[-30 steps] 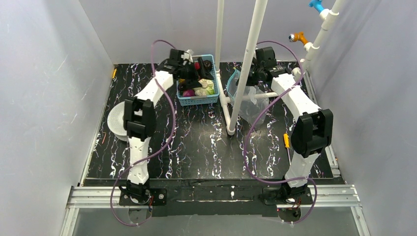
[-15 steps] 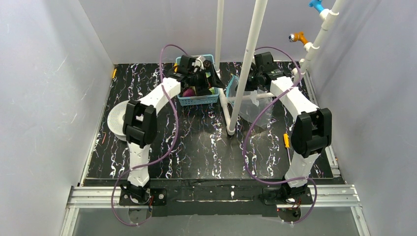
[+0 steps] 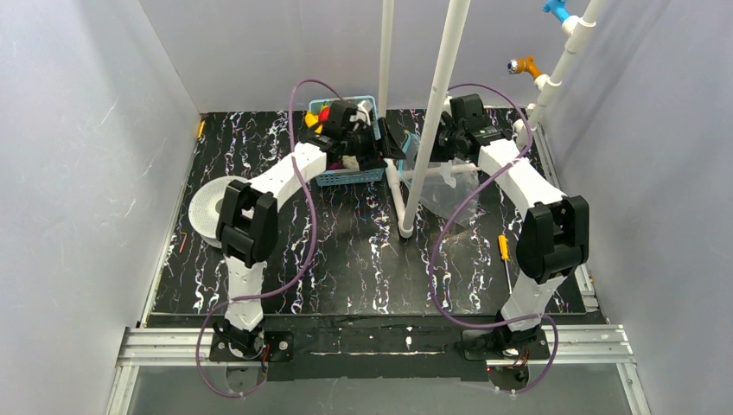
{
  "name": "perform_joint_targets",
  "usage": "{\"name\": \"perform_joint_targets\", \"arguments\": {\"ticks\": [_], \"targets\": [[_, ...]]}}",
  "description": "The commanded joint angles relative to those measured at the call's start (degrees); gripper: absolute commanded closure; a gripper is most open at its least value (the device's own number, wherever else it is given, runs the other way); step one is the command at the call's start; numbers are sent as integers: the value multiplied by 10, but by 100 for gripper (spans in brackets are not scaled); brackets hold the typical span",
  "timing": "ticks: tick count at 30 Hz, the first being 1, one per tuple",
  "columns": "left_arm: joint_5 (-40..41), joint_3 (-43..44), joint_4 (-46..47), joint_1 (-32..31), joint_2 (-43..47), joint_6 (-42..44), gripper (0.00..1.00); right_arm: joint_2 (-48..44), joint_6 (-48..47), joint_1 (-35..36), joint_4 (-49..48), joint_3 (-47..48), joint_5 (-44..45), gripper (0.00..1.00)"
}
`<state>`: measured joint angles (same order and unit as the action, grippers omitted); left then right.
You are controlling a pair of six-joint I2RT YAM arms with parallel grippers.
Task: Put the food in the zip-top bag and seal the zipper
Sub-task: Open the zipper of the food storage bag.
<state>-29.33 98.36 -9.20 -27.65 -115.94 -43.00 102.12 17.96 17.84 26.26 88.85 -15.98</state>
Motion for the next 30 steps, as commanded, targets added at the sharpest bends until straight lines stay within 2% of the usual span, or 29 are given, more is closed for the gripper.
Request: {"name": "perform_joint_targets", "arguments": {"ticks": [1,4,9,12,15,19,22,24,26,28,30], "targets": [[37,32,-64,-14,-18,34,36,-50,-9,-3,-51,-17,-24,99],[49,59,-92,-14,-42,44,46,-71,-5,-3,-71,-38,-30,99],[77,117,-148,-21,-90,56,68,-119,3,-3,-99,-74,-13,99],[114,119,-158,-22,-98,48,84,-159,18,-3,-107,-97,48,99],[152,119,-169,-23,-101,47,86,-205,14,-2,-112,-123,123,99],[152,125,-170,-24,-104,41,86,-242,-7,9,-138,-153,145,99],[141,140,-170,-27,-101,39,83,-229,-14,20,-134,-147,147,99],[133,151,-175,-28,-95,43,75,-217,-14,22,-127,-141,148,99],[127,152,-178,-27,-79,53,62,-209,-15,22,-126,-137,154,99],[121,143,-184,-28,-57,68,40,-203,-16,22,-125,-137,156,99],[123,131,-195,-27,-29,90,28,-195,-16,22,-125,-137,150,99]]}}
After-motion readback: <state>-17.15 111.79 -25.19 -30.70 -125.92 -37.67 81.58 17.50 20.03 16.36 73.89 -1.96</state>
